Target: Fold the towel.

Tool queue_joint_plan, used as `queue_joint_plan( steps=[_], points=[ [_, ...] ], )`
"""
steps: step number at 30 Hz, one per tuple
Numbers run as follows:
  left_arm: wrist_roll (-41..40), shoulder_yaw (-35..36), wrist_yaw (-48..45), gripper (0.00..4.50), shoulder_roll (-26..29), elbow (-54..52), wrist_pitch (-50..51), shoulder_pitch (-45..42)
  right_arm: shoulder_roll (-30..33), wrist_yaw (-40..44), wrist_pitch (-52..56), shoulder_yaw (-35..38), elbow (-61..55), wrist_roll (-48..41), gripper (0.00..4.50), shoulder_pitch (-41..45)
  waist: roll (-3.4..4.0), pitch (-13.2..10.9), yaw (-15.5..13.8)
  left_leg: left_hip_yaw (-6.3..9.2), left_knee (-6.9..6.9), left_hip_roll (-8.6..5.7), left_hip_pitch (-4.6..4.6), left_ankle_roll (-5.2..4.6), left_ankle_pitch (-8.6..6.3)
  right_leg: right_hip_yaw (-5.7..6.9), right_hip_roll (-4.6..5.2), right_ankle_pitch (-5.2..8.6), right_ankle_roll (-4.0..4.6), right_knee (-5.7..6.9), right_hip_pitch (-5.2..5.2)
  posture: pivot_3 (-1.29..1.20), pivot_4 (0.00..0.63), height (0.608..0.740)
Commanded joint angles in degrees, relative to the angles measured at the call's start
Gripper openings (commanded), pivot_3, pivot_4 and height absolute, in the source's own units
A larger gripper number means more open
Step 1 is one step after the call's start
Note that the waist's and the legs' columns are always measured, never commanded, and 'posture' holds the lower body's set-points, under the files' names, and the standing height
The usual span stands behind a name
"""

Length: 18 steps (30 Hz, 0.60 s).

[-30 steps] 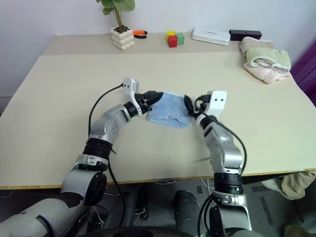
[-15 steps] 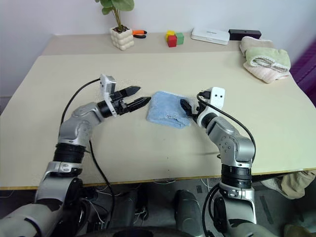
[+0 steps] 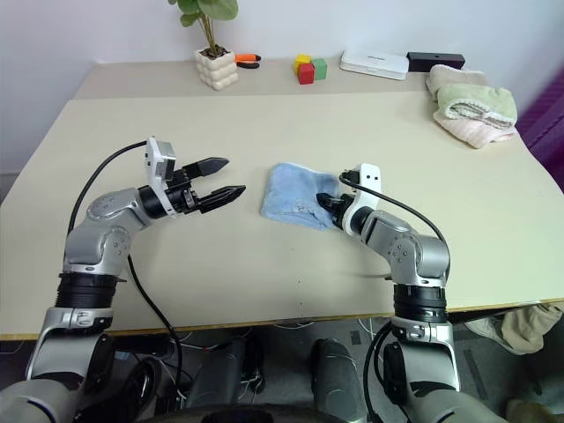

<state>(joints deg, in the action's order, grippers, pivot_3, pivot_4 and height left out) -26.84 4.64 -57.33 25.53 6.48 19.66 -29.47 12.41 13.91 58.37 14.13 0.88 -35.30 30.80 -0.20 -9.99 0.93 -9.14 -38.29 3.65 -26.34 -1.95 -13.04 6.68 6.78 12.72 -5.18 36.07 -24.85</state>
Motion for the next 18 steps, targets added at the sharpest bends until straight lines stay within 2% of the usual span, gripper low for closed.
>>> queue_joint_plan(
  steps=[1, 4, 7, 13, 18],
  points=[
    [-0.91, 0.83, 1.14, 4.5, -0.46, -1.96, -0.63, 0.09, 1.67, 0.41, -0.94, 3.43, 1.54, -1.34, 0.06, 2.5, 0.0, 0.0, -0.21, 0.0, 0.0, 0.0, 0.0, 0.0, 0.0, 0.0, 0.0, 0.0, 0.0, 0.0, 0.0, 0.0, 0.15, 0.74],
    [-1.04, 1.11, 0.93, 4.5, -0.72, -0.31, -1.26, -0.59, 1.18, -2.75, -3.95, 8.94, 3.31, -2.45, 0.06, 4.48, 0.0, 0.0, -0.36, 0.0, -0.01, -0.01, -0.02, 0.0, 0.0, 0.0, 0.02, 0.0, 0.0, -0.02, 0.01, 0.0, 0.15, 0.74],
    [-0.04, -0.31, 1.62, 4.5, -3.14, 2.11, -2.62, -2.71, 2.24, -7.29, -7.32, 17.52, 5.66, -4.9, 0.06, 6.03, 0.0, 0.0, -0.48, -0.02, -0.01, -0.04, -0.02, 0.0, 0.0, 0.01, 0.02, 0.0, -0.01, -0.02, 0.01, 0.0, 0.15, 0.74],
    [1.16, -1.73, -2.27, 4.5, -6.29, 11.66, -7.64, -9.03, 2.14, -20.21, -15.21, 32.15, 0.85, -8.26, 0.06, 3.07, 0.01, 0.0, -0.26, -0.06, 0.0, -0.1, -0.03, 0.01, 0.01, 0.01, 0.01, 0.0, -0.01, -0.02, 0.01, 0.0, 0.15, 0.74],
    [1.37, -2.37, -8.77, 4.5, -6.25, 17.04, -11.5, -12.77, 0.87, -27.19, -20.66, 37.88, -2.48, -10.21, 0.06, -0.91, 0.08, 0.03, 0.11, -0.11, 0.07, -0.08, 0.0, 0.05, 0.04, -0.03, -0.02, 0.0, -0.01, -0.02, -0.03, 0.0, 0.15, 0.74]
  ],
)
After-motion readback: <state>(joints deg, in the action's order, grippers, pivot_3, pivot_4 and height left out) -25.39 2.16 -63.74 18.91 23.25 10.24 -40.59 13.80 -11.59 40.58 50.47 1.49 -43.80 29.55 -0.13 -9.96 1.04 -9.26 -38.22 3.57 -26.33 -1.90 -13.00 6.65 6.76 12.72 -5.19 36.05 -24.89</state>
